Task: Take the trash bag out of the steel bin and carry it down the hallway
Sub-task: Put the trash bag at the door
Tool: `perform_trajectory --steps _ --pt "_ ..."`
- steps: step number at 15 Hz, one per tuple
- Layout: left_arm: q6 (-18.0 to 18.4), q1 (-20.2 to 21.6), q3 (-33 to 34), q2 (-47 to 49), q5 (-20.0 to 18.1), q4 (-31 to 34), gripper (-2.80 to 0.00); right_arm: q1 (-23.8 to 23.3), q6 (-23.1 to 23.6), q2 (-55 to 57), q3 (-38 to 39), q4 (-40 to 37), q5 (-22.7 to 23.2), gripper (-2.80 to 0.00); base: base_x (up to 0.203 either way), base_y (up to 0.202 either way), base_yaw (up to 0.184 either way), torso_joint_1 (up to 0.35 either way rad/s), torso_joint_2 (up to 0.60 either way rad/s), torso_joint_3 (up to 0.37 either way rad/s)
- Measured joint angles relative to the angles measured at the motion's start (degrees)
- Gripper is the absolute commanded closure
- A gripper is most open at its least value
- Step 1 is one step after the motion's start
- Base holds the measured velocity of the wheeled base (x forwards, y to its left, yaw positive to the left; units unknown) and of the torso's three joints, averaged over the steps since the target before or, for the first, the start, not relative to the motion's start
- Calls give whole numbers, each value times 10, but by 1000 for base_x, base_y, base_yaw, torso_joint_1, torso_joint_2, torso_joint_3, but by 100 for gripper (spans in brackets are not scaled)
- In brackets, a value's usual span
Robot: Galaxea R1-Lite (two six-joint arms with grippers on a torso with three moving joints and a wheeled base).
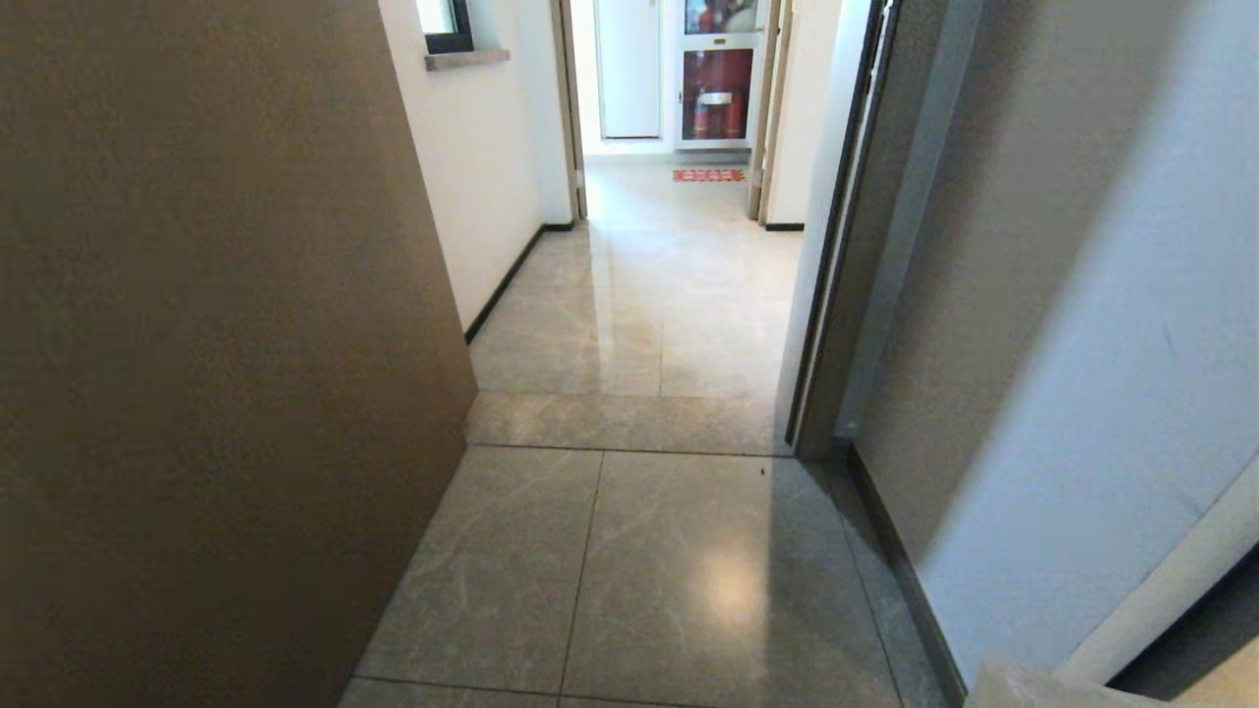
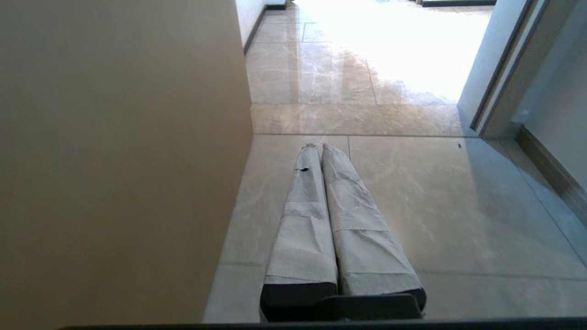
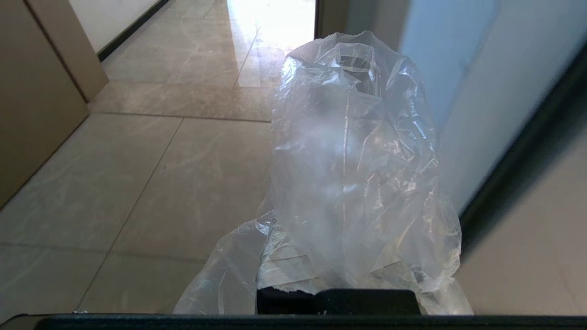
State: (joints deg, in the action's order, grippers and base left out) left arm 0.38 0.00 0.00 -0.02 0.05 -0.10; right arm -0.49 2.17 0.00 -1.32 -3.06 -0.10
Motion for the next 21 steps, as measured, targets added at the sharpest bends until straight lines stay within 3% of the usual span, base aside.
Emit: perform_trajectory --steps 4,14,21 --pt "21 0 -1 0 -3 1 0 1 0 0 0 0 0 0 64 -22 3 2 1 1" --pt "1 0 0 0 0 0 0 0 0 0 0 0 0 0 0 0 0 0 0 0" --pt "-2 0 0 0 0 0 0 0 0 0 0 0 0 0 185 0 1 2 3 2"
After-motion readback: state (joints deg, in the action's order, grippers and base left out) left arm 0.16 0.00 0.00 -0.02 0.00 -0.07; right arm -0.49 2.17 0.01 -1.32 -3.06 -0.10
